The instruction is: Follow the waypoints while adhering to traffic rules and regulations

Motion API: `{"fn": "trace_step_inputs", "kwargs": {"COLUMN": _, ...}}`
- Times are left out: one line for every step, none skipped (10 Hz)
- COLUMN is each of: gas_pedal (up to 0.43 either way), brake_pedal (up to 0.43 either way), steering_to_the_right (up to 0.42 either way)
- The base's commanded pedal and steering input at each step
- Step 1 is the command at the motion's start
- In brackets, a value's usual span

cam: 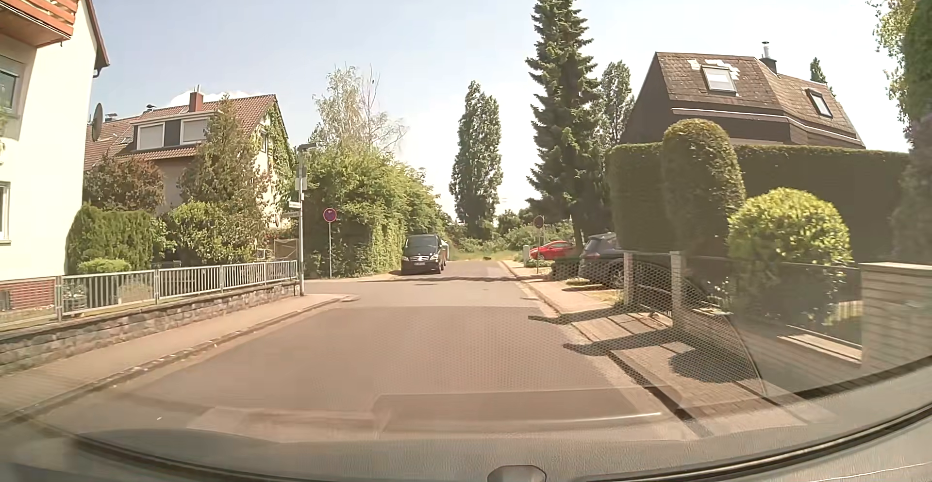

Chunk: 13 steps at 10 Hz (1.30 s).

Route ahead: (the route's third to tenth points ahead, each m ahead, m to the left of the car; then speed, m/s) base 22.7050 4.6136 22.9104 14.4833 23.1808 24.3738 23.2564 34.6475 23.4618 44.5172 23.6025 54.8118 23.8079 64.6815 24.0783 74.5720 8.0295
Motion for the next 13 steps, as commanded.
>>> {"fn": "trace_step_inputs", "kwargs": {"gas_pedal": 0.000, "brake_pedal": 0.232, "steering_to_the_right": 0.008}}
{"fn": "trace_step_inputs", "kwargs": {"gas_pedal": 0.000, "brake_pedal": 0.244, "steering_to_the_right": 0.008}}
{"fn": "trace_step_inputs", "kwargs": {"gas_pedal": 0.000, "brake_pedal": 0.244, "steering_to_the_right": 0.008}}
{"fn": "trace_step_inputs", "kwargs": {"gas_pedal": 0.000, "brake_pedal": 0.244, "steering_to_the_right": 0.005}}
{"fn": "trace_step_inputs", "kwargs": {"gas_pedal": 0.000, "brake_pedal": 0.244, "steering_to_the_right": -0.002}}
{"fn": "trace_step_inputs", "kwargs": {"gas_pedal": 0.000, "brake_pedal": 0.244, "steering_to_the_right": -0.006}}
{"fn": "trace_step_inputs", "kwargs": {"gas_pedal": 0.000, "brake_pedal": 0.238, "steering_to_the_right": -0.006}}
{"fn": "trace_step_inputs", "kwargs": {"gas_pedal": 0.000, "brake_pedal": 0.232, "steering_to_the_right": -0.005}}
{"fn": "trace_step_inputs", "kwargs": {"gas_pedal": 0.000, "brake_pedal": 0.226, "steering_to_the_right": -0.003}}
{"fn": "trace_step_inputs", "kwargs": {"gas_pedal": 0.000, "brake_pedal": 0.207, "steering_to_the_right": -0.003}}
{"fn": "trace_step_inputs", "kwargs": {"gas_pedal": 0.000, "brake_pedal": 0.201, "steering_to_the_right": -0.003}}
{"fn": "trace_step_inputs", "kwargs": {"gas_pedal": 0.000, "brake_pedal": 0.195, "steering_to_the_right": -0.003}}
{"fn": "trace_step_inputs", "kwargs": {"gas_pedal": 0.000, "brake_pedal": 0.183, "steering_to_the_right": -0.003}}
